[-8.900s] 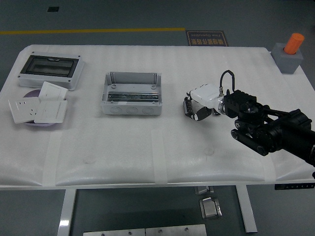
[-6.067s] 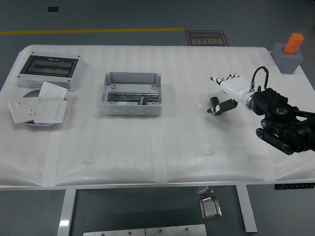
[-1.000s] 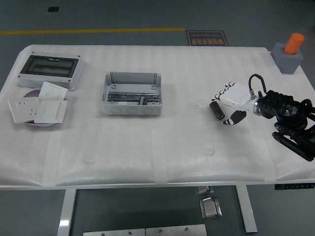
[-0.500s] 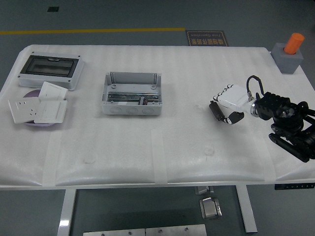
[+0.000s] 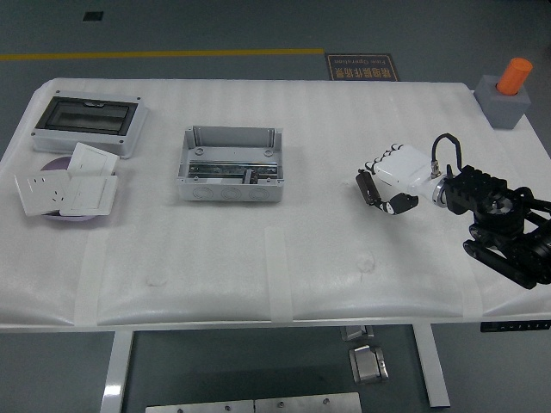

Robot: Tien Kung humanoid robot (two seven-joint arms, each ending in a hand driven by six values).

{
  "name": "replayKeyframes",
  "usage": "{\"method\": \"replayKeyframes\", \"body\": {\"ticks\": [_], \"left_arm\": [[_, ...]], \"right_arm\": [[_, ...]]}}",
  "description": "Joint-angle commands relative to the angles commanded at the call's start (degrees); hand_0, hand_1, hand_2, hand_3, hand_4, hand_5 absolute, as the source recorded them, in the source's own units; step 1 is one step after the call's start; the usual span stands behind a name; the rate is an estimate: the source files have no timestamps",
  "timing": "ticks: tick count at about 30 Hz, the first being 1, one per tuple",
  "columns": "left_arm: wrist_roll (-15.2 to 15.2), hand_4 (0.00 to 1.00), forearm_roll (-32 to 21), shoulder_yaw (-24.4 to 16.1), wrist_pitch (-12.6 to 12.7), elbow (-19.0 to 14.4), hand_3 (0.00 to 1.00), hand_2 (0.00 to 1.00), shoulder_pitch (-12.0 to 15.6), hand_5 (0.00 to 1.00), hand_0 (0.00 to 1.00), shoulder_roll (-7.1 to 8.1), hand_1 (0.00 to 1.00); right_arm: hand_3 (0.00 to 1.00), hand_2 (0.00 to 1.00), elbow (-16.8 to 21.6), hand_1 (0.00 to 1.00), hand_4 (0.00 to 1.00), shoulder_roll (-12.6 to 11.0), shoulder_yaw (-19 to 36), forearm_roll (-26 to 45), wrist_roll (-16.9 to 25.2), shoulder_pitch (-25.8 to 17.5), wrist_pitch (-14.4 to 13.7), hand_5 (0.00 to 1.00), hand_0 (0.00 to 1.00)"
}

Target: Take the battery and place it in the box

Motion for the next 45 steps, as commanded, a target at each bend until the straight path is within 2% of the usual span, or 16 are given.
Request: {"method": "replayKeyframes", "body": {"ticks": [3, 4, 6, 9, 12, 15, 19, 26, 33, 34, 39, 40, 45], "left_arm": [[0.1, 0.472, 0.1, -0.2, 0.0, 0.1, 0.613, 0.443, 0.2, 0.545, 0.595, -0.10, 0.619], [0.1, 0.472, 0.1, -0.3, 0.0, 0.1, 0.613, 0.443, 0.3, 0.546, 0.595, -0.14, 0.619], [0.3, 0.472, 0.5, -0.8, -0.1, 0.2, 0.613, 0.443, 0.5, 0.546, 0.595, -0.27, 0.619], [0.5, 0.472, 0.9, -1.3, -0.2, 0.2, 0.613, 0.443, 0.7, 0.546, 0.595, -0.45, 0.619], [0.7, 0.472, 1.3, -1.6, -0.3, 0.3, 0.613, 0.444, 0.7, 0.546, 0.595, -0.50, 0.618], [0.7, 0.472, 1.4, -1.8, -0.4, 0.3, 0.613, 0.444, 0.6, 0.546, 0.595, -0.45, 0.618], [0.9, 0.472, 1.8, -2.2, -0.5, 0.3, 0.615, 0.445, 0.6, 0.546, 0.595, -0.44, 0.619], [1.1, 0.473, 2.5, -2.9, -0.6, 0.3, 0.614, 0.444, 0.6, 0.547, 0.595, -0.46, 0.619], [1.0, 0.473, 2.9, -3.3, -0.5, 0.4, 0.615, 0.444, 0.5, 0.548, 0.595, -0.41, 0.619], [1.0, 0.475, 3.0, -3.3, -0.5, 0.4, 0.615, 0.444, 0.5, 0.549, 0.596, -0.40, 0.618], [1.2, 0.475, 3.9, -4.1, -0.8, 0.4, 0.615, 0.444, 0.3, 0.549, 0.596, -0.38, 0.618], [1.2, 0.475, 4.0, -4.3, -0.8, 0.4, 0.615, 0.444, 0.2, 0.548, 0.595, -0.38, 0.619], [1.5, 0.475, 4.8, -5.1, -1.1, 0.5, 0.615, 0.444, 0.2, 0.548, 0.595, -0.33, 0.619]], "right_arm": [[0.575, 0.491, 3.1, 0.632, 0.418, -1.3, -1.7, 3.7, -2.5, 0.0, -4.6, 0.257, 0.820], [0.526, 0.457, 4.3, 0.615, 0.348, -1.5, -0.5, 4.6, -3.0, 0.0, -5.9, 0.253, 0.806], [0.526, 0.457, 6.8, 0.615, 0.348, -1.5, 2.3, 5.7, -3.7, 0.0, -8.4, 0.253, 0.806], [0.526, 0.457, 10.1, 0.615, 0.348, -0.3, 6.7, 5.9, -4.4, -0.2, -10.2, 0.253, 0.806], [0.507, 0.447, 12.7, 0.613, 0.339, 2.6, 11.8, 5.1, -4.9, -0.3, -10.9, 0.264, 0.802], [0.507, 0.447, 13.0, 0.613, 0.339, 5.3, 15.7, 4.5, -5.1, -0.3, -11.2, 0.264, 0.802], [0.497, 0.432, 11.3, 0.612, 0.331, 9.5, 20.5, 4.5, -5.2, -0.1, -11.4, 0.276, 0.793], [0.494, 0.428, 6.0, 0.608, 0.334, 14.5, 19.7, 7.7, -4.9, 0.3, -11.2, 0.275, 0.794], [0.503, 0.443, 4.5, 0.607, 0.338, 16.5, 17.7, 10.9, -4.1, 0.0, -10.7, 0.277, 0.796], [0.551, 0.518, 4.5, 0.634, 0.372, 16.7, 17.6, 11.1, -4.0, 0.0, -10.6, 0.295, 0.807], [0.551, 0.518, 4.5, 0.634, 0.372, 17.9, 17.0, 11.8, -3.8, 0.3, -9.9, 0.295, 0.807], [0.613, 0.636, 4.6, 0.685, 0.478, 18.1, 16.9, 11.9, -3.7, 0.4, -9.7, 0.384, 0.827], [0.613, 0.636, 4.3, 0.685, 0.478, 19.0, 16.1, 11.9, -4.0, 0.8, -6.6, 0.384, 0.827]]}}
